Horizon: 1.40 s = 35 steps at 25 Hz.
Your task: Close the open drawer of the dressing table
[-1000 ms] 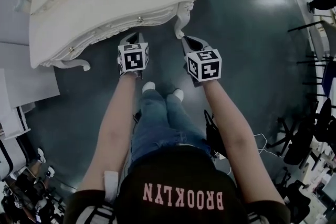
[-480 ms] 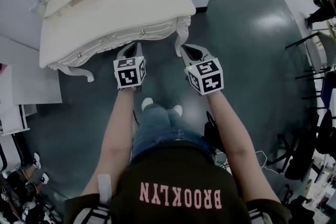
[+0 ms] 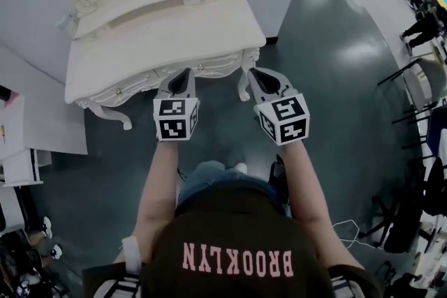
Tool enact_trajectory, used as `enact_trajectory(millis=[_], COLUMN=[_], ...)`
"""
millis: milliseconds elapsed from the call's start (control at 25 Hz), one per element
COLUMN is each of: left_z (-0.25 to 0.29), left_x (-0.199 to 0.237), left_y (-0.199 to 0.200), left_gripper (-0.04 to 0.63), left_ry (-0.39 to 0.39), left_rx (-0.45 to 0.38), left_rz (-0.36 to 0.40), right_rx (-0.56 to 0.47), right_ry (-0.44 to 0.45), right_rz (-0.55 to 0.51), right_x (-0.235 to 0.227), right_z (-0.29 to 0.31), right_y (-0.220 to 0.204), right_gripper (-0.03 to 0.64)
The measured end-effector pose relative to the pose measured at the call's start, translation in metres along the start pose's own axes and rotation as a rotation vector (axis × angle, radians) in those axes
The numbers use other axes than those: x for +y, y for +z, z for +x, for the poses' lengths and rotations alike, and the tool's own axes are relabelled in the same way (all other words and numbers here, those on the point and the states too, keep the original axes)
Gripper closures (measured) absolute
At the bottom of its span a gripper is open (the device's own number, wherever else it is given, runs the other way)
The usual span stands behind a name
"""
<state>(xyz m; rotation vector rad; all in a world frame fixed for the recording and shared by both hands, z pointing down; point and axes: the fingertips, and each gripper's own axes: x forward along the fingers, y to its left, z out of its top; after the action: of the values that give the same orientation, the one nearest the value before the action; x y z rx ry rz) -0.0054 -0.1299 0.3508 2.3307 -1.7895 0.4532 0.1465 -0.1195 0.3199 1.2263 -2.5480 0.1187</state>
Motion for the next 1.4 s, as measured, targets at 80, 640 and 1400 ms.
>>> enact_trajectory(millis=[80, 640, 1400], left_z=[-0.007, -0.041, -0.084], left_x=[0.006, 0.031, 0.056], left_y=[0.012, 0.081, 0.095], left_gripper=[0.589, 0.59, 0.589], left_ry=[-0.011, -0.042, -0.013], left_rx=[-0.027, -0.157, -0.233], left_rz=[0.0, 0.06, 0.052], right_rx=[-0.028, -0.136, -0.165], right_ry=[-0.02, -0.073, -0.092], right_rz=[-0.002, -0.003, -0.057], right_x=[0.001, 0.013, 0.042], right_z=[-0.001, -0.011, -0.023], right_y=[0.016, 0.08, 0.095], right_gripper=[0.626, 0.626, 0.626])
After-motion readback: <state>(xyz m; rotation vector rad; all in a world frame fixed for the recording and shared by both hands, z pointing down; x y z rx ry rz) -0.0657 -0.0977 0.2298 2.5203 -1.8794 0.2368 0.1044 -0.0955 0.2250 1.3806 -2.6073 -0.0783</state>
